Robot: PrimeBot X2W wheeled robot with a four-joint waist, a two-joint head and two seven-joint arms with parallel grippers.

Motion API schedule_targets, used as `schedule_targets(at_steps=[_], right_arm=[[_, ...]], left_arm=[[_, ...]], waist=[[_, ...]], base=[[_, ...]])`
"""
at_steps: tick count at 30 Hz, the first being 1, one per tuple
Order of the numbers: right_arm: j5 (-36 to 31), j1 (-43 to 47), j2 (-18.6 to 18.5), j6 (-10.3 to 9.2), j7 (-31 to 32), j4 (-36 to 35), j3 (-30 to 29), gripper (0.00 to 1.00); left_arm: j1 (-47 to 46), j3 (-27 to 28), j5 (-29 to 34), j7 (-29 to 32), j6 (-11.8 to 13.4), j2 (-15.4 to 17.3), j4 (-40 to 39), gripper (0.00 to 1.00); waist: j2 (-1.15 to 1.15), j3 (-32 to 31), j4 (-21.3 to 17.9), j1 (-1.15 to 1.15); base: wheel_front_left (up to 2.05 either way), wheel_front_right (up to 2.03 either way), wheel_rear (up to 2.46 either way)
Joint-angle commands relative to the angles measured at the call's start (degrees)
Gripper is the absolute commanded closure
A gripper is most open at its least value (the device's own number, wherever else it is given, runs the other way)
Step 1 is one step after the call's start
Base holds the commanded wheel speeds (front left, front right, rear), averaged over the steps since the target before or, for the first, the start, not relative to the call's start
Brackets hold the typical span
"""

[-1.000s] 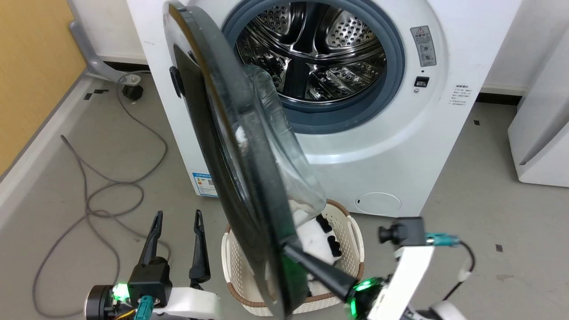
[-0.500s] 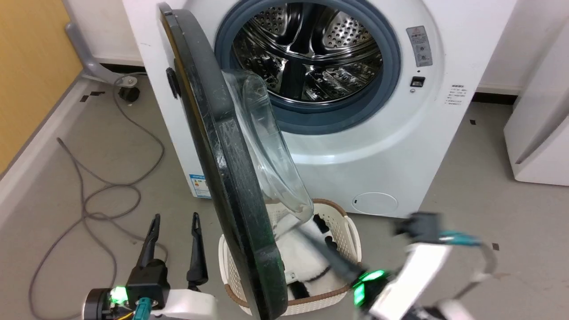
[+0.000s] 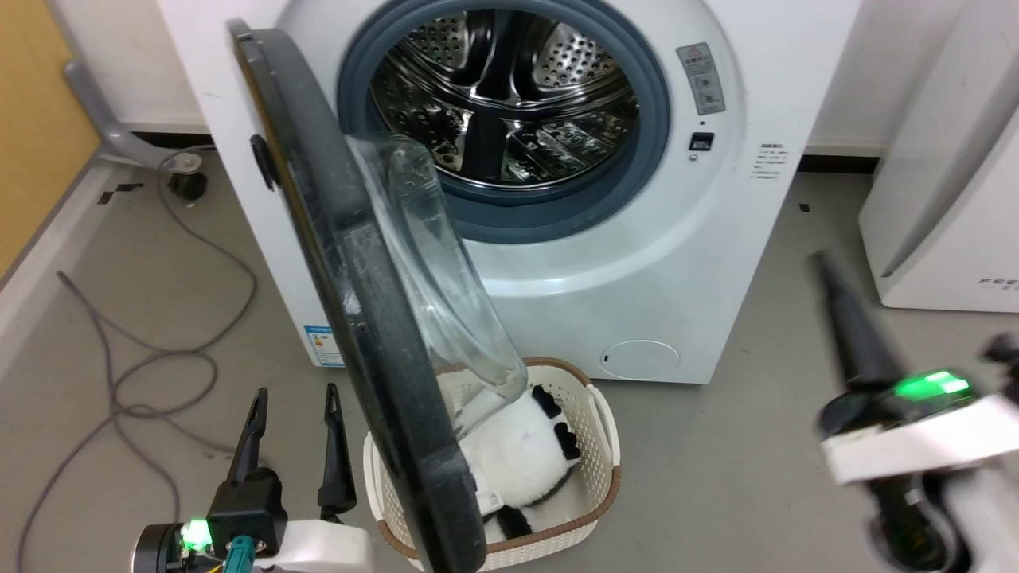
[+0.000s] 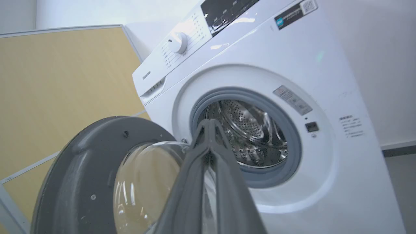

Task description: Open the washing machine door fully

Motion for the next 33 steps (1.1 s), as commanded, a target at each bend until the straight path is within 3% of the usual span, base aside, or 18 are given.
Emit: schedule_targets(at_steps=[1,6,14,25,29,30,32,33], right_arm=[[-5.45,-0.15,1.35,0.06,-0.32,-0.01,-4.92,1.00],[-20.92,3.87,6.93,0.06,-0.36,-2.23,-16.18,1.00],[-34.30,9.35,11.31,0.06,-0.37,-2.90,-20.34,1.00],[-44.67,15.58,14.56,0.06,-0.38,1.50,-21.81,1.00],[-45.08,17.11,15.57,0.06,-0.38,2.74,-22.80,1.00],[-45.35,17.37,15.72,0.06,-0.38,3.00,-22.92,0.73],[-45.67,17.69,15.97,0.06,-0.38,3.37,-23.17,0.00],[-45.83,17.70,16.06,0.06,-0.38,3.20,-23.45,0.00]], left_arm=[[0.99,0.49,0.44,-0.32,0.02,0.06,-0.30,0.00],[1.09,1.29,0.59,-0.32,-0.16,0.12,-0.52,0.00],[1.56,2.37,0.86,-0.32,-0.17,0.15,-0.84,0.00],[1.33,2.41,0.99,-0.32,-0.52,0.14,-0.57,0.00],[1.49,2.49,1.05,-0.32,-0.55,0.14,-0.46,0.00],[1.51,2.52,1.07,-0.32,-0.56,0.14,-0.41,0.00],[1.54,2.62,1.07,-0.32,-0.50,0.13,-0.27,0.00],[1.55,2.68,1.05,-0.32,-0.47,0.13,-0.19,0.00]], waist=[[0.00,0.06,-0.49,0.00],[0.00,0.21,-1.08,0.00],[0.00,0.33,-1.92,0.00],[0.00,0.48,-1.75,0.00],[0.00,0.37,-1.72,0.00],[0.00,0.32,-1.72,0.00],[0.00,0.20,-1.75,0.00],[0.00,0.16,-1.77,0.00]], base=[[0.00,0.00,0.00],[0.00,0.00,0.00],[0.00,0.00,0.00],[0.00,0.00,0.00],[0.00,0.00,0.00],[0.00,0.00,0.00],[0.00,0.00,0.00],[0.00,0.00,0.00]])
